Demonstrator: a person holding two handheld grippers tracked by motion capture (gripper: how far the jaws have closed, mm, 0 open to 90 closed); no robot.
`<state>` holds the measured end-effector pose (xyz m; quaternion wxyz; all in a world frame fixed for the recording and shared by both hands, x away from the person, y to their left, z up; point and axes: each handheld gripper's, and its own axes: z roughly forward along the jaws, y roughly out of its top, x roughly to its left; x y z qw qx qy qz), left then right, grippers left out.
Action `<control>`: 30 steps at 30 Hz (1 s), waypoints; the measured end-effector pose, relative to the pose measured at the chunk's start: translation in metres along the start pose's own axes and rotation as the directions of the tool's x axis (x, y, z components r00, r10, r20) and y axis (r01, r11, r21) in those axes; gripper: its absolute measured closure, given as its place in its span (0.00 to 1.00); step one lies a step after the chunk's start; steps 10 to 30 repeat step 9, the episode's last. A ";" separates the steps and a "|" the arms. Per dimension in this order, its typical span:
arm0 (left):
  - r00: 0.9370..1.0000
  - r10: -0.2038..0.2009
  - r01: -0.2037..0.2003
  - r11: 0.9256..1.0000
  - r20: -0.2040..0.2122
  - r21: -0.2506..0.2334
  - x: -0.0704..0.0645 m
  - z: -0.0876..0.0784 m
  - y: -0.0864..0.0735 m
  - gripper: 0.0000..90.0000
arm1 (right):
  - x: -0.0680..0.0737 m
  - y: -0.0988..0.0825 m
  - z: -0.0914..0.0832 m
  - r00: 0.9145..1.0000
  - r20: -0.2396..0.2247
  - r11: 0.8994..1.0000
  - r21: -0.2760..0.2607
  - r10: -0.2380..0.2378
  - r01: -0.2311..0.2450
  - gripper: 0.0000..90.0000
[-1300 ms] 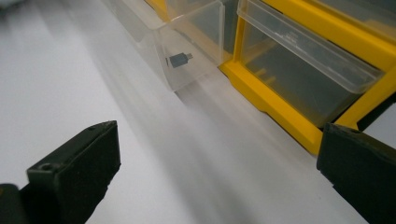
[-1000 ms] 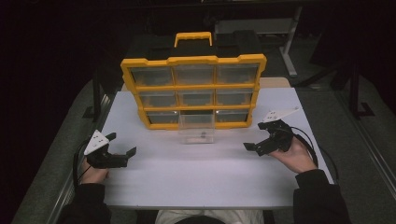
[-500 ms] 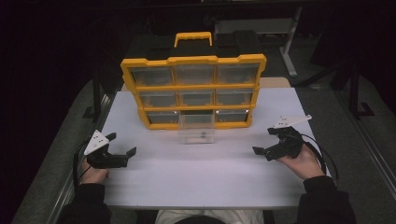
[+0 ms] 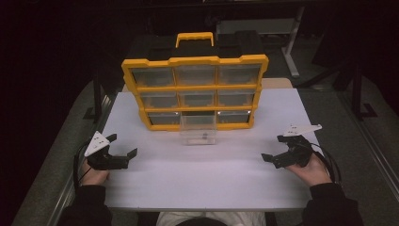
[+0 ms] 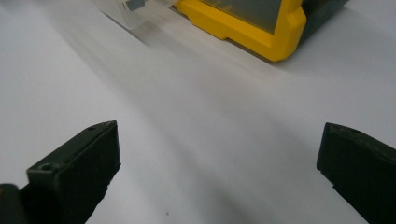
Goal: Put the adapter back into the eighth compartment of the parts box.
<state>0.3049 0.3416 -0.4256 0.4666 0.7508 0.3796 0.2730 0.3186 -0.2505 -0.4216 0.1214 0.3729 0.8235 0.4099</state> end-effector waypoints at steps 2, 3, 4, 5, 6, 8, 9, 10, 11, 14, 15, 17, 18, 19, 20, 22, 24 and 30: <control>1.000 0.000 0.000 1.000 0.000 -0.001 0.000 0.000 0.000 0.00 | -0.001 -0.004 -0.001 1.000 0.002 1.000 0.000 0.009 -0.009 0.00; 1.000 0.000 0.000 1.000 -0.001 -0.001 0.000 0.000 0.000 0.00 | -0.001 -0.006 -0.001 1.000 0.005 1.000 0.000 0.011 -0.011 0.00; 1.000 0.000 0.000 1.000 0.000 -0.002 0.000 0.000 0.000 0.00 | -0.001 -0.007 -0.001 1.000 0.006 1.000 0.000 0.016 -0.016 0.00; 1.000 0.000 0.000 1.000 0.000 -0.001 0.000 0.000 0.000 0.00 | -0.002 -0.009 -0.002 1.000 0.006 1.000 -0.001 0.019 -0.019 0.00; 1.000 0.000 0.000 1.000 -0.001 -0.001 0.000 0.000 0.000 0.00 | -0.002 -0.010 -0.002 1.000 0.007 1.000 0.002 0.022 -0.022 0.00; 1.000 0.000 0.000 1.000 -0.002 -0.002 0.000 0.000 0.000 0.00 | -0.002 -0.011 -0.001 1.000 0.012 1.000 0.005 0.023 -0.023 0.00; 1.000 0.000 0.000 1.000 -0.005 -0.005 0.001 0.000 0.001 0.00 | -0.002 -0.012 -0.001 1.000 0.013 1.000 0.003 0.028 -0.028 0.00; 1.000 0.000 0.000 1.000 -0.005 -0.005 0.001 0.000 0.001 0.00 | -0.002 -0.012 -0.001 1.000 0.013 1.000 0.003 0.028 -0.028 0.00; 1.000 0.000 0.000 1.000 -0.005 -0.005 0.001 0.000 0.001 0.00 | -0.002 -0.012 -0.001 1.000 0.013 1.000 0.003 0.028 -0.028 0.00; 1.000 0.000 0.000 1.000 -0.005 -0.005 0.001 0.000 0.001 0.00 | -0.002 -0.012 -0.001 1.000 0.013 1.000 0.003 0.028 -0.028 0.00; 1.000 0.000 0.000 1.000 -0.005 -0.005 0.001 0.000 0.001 0.00 | -0.002 -0.012 -0.001 1.000 0.013 1.000 0.003 0.028 -0.028 0.00; 1.000 0.000 0.000 1.000 -0.005 -0.005 0.001 0.000 0.001 0.00 | -0.002 -0.012 -0.001 1.000 0.013 1.000 0.003 0.028 -0.028 0.00; 1.000 0.000 0.000 1.000 -0.005 -0.005 0.001 0.000 0.001 0.00 | -0.002 -0.012 -0.001 1.000 0.013 1.000 0.003 0.028 -0.028 0.00; 1.000 0.000 0.000 1.000 -0.005 -0.005 0.001 0.000 0.001 0.00 | -0.002 -0.012 -0.001 1.000 0.013 1.000 0.003 0.028 -0.028 0.00; 1.000 0.000 0.000 1.000 -0.005 -0.005 0.001 0.000 0.001 0.00 | -0.002 -0.012 -0.001 1.000 0.013 1.000 0.003 0.028 -0.028 0.00; 1.000 0.000 0.000 1.000 -0.005 -0.005 0.001 0.000 0.001 0.00 | -0.002 -0.012 -0.001 1.000 0.013 1.000 0.003 0.028 -0.028 0.00; 1.000 0.000 0.000 1.000 -0.005 -0.005 0.001 0.000 0.001 0.00 | -0.002 -0.012 -0.001 1.000 0.013 1.000 0.003 0.028 -0.028 0.00; 1.000 0.000 0.000 1.000 -0.005 -0.005 0.001 0.000 0.001 0.00 | -0.002 -0.012 -0.001 1.000 0.013 1.000 0.003 0.028 -0.028 0.00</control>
